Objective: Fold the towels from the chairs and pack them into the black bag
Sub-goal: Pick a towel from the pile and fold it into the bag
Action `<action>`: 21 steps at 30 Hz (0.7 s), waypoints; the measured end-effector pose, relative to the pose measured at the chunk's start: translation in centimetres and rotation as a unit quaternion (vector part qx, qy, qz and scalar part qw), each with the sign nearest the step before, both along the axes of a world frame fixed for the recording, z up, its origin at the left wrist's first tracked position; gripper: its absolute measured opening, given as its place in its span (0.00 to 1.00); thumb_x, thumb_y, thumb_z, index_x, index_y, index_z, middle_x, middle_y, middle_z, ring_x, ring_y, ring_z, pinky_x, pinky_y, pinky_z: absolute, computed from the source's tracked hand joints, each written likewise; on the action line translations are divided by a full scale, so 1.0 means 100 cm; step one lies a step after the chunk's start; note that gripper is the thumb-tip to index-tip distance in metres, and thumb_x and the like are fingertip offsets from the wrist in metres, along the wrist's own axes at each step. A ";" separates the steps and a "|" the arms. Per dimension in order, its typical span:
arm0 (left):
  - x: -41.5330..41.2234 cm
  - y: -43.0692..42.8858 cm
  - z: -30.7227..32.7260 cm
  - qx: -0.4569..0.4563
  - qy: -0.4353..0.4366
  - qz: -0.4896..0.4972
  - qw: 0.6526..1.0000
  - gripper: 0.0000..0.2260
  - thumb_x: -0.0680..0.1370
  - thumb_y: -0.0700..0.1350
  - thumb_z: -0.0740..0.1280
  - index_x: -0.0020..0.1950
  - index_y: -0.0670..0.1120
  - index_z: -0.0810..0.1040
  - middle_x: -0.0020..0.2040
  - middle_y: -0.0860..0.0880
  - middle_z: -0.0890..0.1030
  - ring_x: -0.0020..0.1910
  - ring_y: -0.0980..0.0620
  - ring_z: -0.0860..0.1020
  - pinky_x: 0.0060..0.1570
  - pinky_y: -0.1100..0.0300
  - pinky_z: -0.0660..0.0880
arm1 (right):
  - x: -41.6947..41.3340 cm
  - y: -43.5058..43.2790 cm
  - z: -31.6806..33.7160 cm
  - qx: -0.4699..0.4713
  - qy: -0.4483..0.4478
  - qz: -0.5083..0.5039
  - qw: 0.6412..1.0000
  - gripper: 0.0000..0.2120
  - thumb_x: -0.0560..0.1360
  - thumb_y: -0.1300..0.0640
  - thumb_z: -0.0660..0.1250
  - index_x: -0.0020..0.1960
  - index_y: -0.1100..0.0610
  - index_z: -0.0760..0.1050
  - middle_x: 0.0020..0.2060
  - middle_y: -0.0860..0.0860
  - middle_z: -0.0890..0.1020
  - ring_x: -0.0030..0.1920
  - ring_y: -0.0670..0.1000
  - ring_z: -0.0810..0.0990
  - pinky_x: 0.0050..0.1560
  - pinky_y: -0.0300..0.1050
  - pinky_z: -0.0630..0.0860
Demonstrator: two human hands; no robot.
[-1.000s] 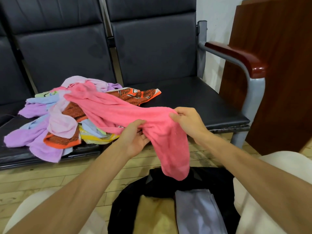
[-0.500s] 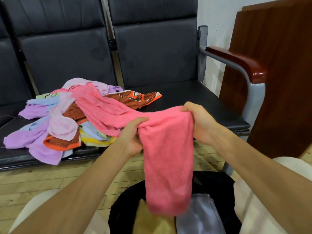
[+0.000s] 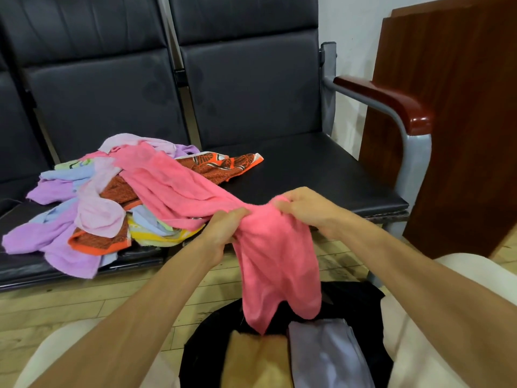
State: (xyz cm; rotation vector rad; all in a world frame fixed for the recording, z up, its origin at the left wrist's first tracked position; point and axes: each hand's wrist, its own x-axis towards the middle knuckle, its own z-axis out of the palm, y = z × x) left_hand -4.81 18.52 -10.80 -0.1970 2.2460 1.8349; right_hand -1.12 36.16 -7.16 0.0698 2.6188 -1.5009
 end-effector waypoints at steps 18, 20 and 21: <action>-0.021 -0.017 -0.030 -0.341 0.282 -0.083 0.893 0.09 0.75 0.34 0.63 0.50 0.42 0.80 0.52 0.46 0.81 0.54 0.47 0.78 0.56 0.56 0.72 | -0.031 0.046 -0.002 -0.370 -0.013 -0.342 0.863 0.19 0.80 0.64 0.56 0.70 0.67 0.67 0.38 0.53 0.74 0.35 0.49 0.73 0.40 0.44 0.73; -0.021 -0.020 -0.036 -0.352 0.310 -0.060 0.881 0.05 0.74 0.35 0.67 0.48 0.41 0.79 0.50 0.43 0.80 0.52 0.44 0.77 0.53 0.51 0.73 | -0.029 0.044 -0.002 -0.361 -0.011 -0.339 0.869 0.20 0.80 0.64 0.56 0.71 0.67 0.65 0.48 0.58 0.79 0.39 0.52 0.76 0.49 0.47 0.76; -0.021 -0.021 -0.038 -0.363 0.316 -0.047 0.875 0.06 0.73 0.37 0.68 0.49 0.40 0.79 0.50 0.42 0.78 0.52 0.43 0.76 0.53 0.49 0.72 | -0.029 0.045 -0.003 -0.359 -0.013 -0.341 0.869 0.20 0.80 0.64 0.56 0.71 0.67 0.66 0.58 0.61 0.78 0.46 0.56 0.80 0.57 0.50 0.76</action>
